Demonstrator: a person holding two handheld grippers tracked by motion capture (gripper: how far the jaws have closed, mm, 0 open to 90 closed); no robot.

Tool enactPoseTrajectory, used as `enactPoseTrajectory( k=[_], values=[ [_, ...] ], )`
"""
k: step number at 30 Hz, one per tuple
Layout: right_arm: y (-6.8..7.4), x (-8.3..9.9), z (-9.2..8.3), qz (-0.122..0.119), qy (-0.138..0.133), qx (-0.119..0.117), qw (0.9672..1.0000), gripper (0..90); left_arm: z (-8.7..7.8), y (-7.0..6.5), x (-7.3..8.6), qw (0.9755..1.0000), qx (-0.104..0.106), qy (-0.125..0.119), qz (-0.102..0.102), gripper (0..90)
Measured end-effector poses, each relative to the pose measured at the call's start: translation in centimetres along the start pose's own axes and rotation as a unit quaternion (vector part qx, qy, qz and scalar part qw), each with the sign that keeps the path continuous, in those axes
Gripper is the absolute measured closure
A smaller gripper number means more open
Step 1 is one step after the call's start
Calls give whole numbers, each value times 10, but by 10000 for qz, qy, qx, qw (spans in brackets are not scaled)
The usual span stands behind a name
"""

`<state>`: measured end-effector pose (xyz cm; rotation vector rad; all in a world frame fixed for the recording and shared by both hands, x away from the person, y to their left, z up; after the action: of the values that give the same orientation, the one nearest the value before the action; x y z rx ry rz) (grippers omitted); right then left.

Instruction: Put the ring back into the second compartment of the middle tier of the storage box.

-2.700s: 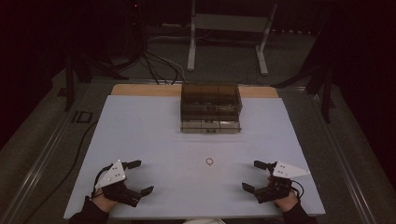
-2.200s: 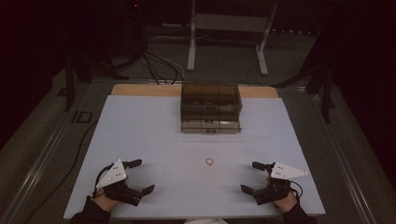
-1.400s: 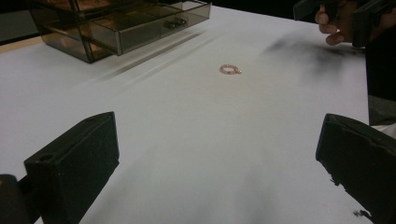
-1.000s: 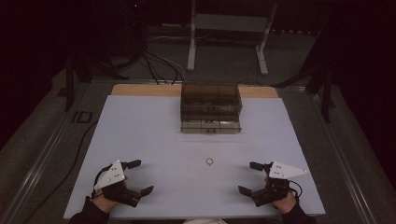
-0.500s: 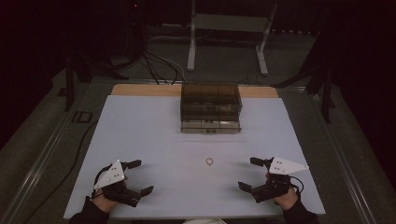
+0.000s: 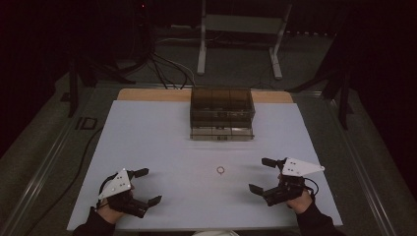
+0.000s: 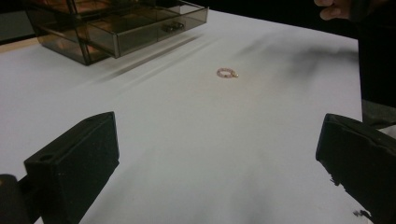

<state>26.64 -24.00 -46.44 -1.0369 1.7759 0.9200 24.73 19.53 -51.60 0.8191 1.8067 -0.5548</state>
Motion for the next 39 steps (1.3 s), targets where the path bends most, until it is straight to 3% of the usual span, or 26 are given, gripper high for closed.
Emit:
enactPoseTrajectory(
  k=[22, 39],
  values=[
    [-13, -27, 14, -183, -7, -12, 9998, 0, 0, 0, 0, 10000, 17, 36, 10, 9],
    [-23, -40, 31, -149, -43, -130, 9998, 0, 0, -1, 1, 10000, 11, 40, 13, 9]
  ],
)
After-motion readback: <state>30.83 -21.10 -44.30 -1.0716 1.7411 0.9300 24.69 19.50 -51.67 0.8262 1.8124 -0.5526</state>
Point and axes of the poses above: each handheld gripper's, and its own axes: z roughly forward along the jaws, x roughly out of its underside, y roughly to its left, the point moved 3 cm from there along z, roughly forward along the jaws, and after that the axes turned 10 degrees about -x, right-handed, at the moved point
